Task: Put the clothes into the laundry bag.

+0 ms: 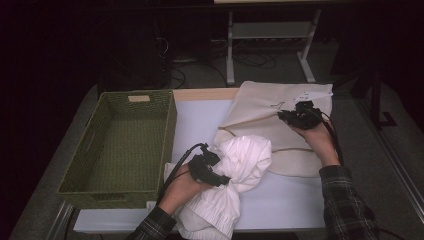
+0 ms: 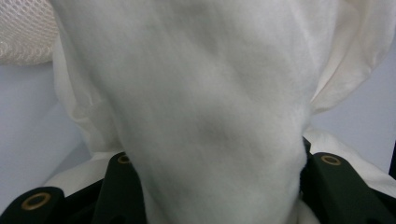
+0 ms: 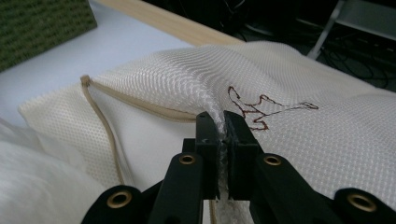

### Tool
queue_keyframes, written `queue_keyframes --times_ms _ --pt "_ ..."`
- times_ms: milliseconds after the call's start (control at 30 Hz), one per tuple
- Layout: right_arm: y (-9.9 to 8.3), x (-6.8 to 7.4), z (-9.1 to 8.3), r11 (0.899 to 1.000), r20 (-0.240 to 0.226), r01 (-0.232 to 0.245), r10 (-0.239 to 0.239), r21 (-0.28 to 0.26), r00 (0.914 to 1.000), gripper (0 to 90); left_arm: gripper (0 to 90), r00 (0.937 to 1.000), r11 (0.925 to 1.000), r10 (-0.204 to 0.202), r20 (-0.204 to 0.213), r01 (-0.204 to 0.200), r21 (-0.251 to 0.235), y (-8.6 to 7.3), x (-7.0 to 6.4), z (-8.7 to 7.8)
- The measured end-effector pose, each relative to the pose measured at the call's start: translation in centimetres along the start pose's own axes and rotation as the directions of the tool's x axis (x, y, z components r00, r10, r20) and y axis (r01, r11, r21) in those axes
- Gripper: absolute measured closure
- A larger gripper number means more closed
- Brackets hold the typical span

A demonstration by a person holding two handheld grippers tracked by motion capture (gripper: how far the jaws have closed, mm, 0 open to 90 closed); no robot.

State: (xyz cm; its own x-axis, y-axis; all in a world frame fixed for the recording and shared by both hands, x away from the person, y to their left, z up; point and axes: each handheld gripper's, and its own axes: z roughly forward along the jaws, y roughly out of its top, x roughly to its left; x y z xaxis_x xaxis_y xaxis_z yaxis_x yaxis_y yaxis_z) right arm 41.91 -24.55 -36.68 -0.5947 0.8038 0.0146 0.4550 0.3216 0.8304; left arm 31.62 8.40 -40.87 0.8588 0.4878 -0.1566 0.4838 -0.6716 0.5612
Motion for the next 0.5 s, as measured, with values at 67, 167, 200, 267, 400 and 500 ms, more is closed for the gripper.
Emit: queue_keyframes --times_ms 67,167,200,267,400,500 --pt "0.7 0.0 -0.4 1.000 0.000 0.000 0.000 -0.026 1.0000 85.5 50.1 1.0000 1.0000 -0.001 0.001 0.001 0.000 0.0 0.0 0.0" --pt "1.6 0.0 -1.1 0.999 0.007 -0.001 0.002 -0.051 1.0000 85.6 50.2 1.0000 1.0000 -0.004 0.004 0.004 0.004 0.1 0.1 -0.1" --pt "1.6 0.0 -1.1 0.999 0.007 -0.001 0.002 -0.051 1.0000 85.6 50.3 1.0000 1.0000 -0.004 0.004 0.004 0.004 0.1 0.1 -0.1" --pt "2.2 0.2 -1.7 0.997 0.004 -0.003 0.004 -0.075 1.0000 85.8 50.4 1.0000 1.0000 -0.001 0.003 0.000 0.003 0.2 0.0 -0.1" --pt "3.2 0.5 -3.0 0.991 -0.009 -0.011 0.010 -0.135 0.9999 85.9 50.7 0.9999 1.0000 -0.003 0.011 0.003 0.006 0.3 0.2 -0.1" --pt "3.5 0.7 -3.3 0.988 -0.003 -0.013 0.013 -0.155 0.9999 85.8 51.2 0.9999 1.0000 -0.004 0.011 0.004 0.002 0.4 0.2 -0.3"
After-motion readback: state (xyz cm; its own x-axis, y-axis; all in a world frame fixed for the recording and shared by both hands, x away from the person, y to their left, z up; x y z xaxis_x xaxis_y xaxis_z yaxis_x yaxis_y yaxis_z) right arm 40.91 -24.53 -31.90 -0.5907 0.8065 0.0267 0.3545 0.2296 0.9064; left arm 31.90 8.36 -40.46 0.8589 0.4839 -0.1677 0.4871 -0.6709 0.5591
